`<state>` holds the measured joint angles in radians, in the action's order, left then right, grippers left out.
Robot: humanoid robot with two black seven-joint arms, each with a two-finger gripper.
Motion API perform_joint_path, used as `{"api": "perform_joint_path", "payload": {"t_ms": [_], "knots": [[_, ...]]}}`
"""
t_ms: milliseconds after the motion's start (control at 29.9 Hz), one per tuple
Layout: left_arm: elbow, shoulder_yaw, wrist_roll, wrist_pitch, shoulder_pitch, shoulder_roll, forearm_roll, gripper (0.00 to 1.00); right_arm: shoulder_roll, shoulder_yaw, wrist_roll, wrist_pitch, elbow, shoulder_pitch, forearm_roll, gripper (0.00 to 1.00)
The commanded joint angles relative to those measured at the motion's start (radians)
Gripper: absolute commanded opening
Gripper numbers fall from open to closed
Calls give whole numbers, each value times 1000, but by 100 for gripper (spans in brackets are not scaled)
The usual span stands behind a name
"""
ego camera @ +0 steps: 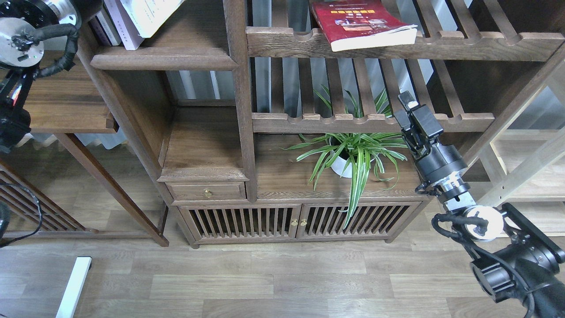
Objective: Organize books on shelf
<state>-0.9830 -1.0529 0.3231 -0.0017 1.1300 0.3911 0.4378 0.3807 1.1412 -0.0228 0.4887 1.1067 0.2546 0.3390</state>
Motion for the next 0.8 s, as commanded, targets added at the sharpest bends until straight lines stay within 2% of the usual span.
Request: {"api": "perform_joint_path", "payload": {"t_ms": [0,134,435,568,769], "knots": [[20,16,-16,2,2,-1,-1,3,3,0,0,0,-1,0,2,86],[37,21,-42,14,16,-11,-1,3,4,2,0,0,-1,0,2,86],[44,40,-45,12,24,-20,-1,4,6,0,0,0,-1,-2,2,86],[43,62,-70,6,16,-20,-2,8,6,0,0,0,1,-2,2,86],[43,80,-73,3,17,-11,-2,8,7,2,0,0,1,-2,2,86]]}}
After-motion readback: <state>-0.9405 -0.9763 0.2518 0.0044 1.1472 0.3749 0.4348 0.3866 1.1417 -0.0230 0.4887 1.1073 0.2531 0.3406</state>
